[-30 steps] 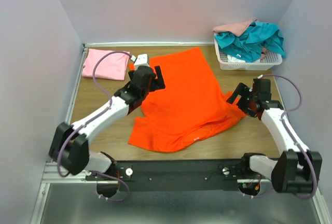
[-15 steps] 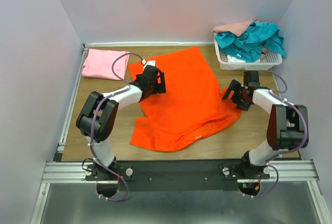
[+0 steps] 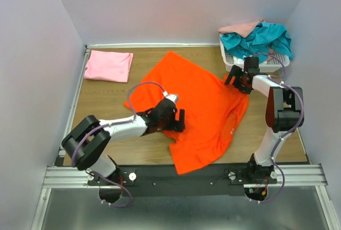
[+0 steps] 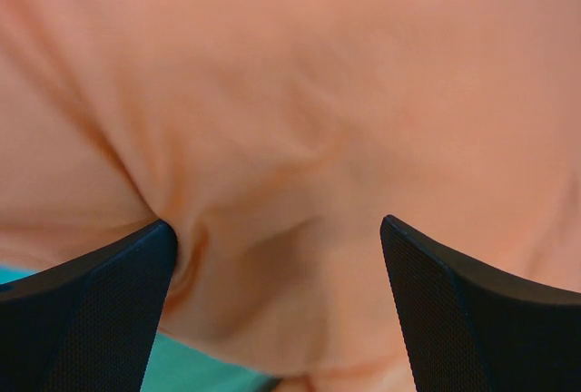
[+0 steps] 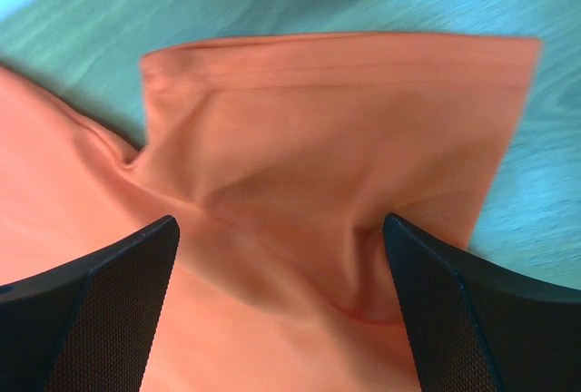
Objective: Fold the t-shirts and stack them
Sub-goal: Flatten the tshirt out
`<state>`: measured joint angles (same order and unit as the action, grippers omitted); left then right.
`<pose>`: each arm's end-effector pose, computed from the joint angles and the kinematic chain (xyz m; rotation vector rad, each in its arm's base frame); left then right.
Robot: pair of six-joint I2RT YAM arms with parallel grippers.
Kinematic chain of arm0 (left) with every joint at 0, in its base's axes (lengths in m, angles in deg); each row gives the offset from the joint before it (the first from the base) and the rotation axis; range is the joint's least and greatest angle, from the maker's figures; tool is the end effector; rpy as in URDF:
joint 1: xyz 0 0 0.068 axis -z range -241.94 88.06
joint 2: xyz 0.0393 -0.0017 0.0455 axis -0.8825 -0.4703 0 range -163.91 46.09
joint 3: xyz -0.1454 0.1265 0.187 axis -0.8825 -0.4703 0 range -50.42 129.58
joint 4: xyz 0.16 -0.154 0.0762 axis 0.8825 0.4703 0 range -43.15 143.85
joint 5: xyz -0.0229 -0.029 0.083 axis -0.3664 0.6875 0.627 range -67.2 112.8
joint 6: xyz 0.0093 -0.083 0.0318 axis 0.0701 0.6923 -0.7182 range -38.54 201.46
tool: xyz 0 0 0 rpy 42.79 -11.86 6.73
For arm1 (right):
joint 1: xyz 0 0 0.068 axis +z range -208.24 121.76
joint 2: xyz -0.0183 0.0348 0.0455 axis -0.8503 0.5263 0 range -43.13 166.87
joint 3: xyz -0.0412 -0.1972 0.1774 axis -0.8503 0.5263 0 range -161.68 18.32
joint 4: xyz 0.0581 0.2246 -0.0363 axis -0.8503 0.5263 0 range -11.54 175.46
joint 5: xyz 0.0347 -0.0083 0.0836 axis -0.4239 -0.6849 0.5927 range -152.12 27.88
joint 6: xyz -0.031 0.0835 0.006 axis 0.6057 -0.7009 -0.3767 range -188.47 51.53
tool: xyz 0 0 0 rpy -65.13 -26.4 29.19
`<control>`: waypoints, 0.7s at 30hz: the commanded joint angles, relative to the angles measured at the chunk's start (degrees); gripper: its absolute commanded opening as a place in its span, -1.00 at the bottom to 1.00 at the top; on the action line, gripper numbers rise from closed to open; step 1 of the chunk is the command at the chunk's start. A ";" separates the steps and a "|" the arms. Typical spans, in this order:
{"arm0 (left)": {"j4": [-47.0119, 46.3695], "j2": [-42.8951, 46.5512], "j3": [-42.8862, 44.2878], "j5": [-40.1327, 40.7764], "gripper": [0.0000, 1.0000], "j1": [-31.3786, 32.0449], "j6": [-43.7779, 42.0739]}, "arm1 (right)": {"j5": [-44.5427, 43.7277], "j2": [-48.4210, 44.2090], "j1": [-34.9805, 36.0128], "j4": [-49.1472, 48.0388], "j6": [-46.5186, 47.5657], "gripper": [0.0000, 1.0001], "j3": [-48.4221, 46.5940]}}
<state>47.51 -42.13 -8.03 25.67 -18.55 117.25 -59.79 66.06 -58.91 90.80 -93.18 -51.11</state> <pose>0.2290 -0.2110 0.1483 0.1390 2.4604 -0.5790 0.4043 -0.0015 0.1453 0.5309 2.4361 0.2278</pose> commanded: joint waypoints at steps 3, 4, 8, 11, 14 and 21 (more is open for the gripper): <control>2.67 12.27 -1.79 -6.48 0.97 8.46 1.04 | -3.63 -6.77 2.34 3.13 4.23 1.00 2.01; 2.85 16.55 -1.70 -4.22 0.97 8.46 0.25 | -4.43 -10.71 2.42 3.13 4.32 1.00 2.97; 5.83 23.00 -0.65 10.77 0.97 7.58 0.85 | -7.76 -19.51 3.12 3.65 0.82 1.00 9.82; 7.86 21.79 1.46 14.61 0.97 2.76 1.39 | -7.87 -28.56 5.32 5.32 -3.83 1.00 17.90; 9.00 18.10 2.78 12.78 0.97 -5.23 1.04 | -8.91 -31.22 9.36 9.26 -6.92 1.00 23.54; 6.73 6.67 4.72 11.99 0.97 -12.01 1.74 | -11.46 -26.16 17.01 10.86 -11.24 1.00 28.04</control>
<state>54.64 -32.97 -3.46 37.43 -28.86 118.43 -67.44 34.60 -44.03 98.95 -101.07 -23.61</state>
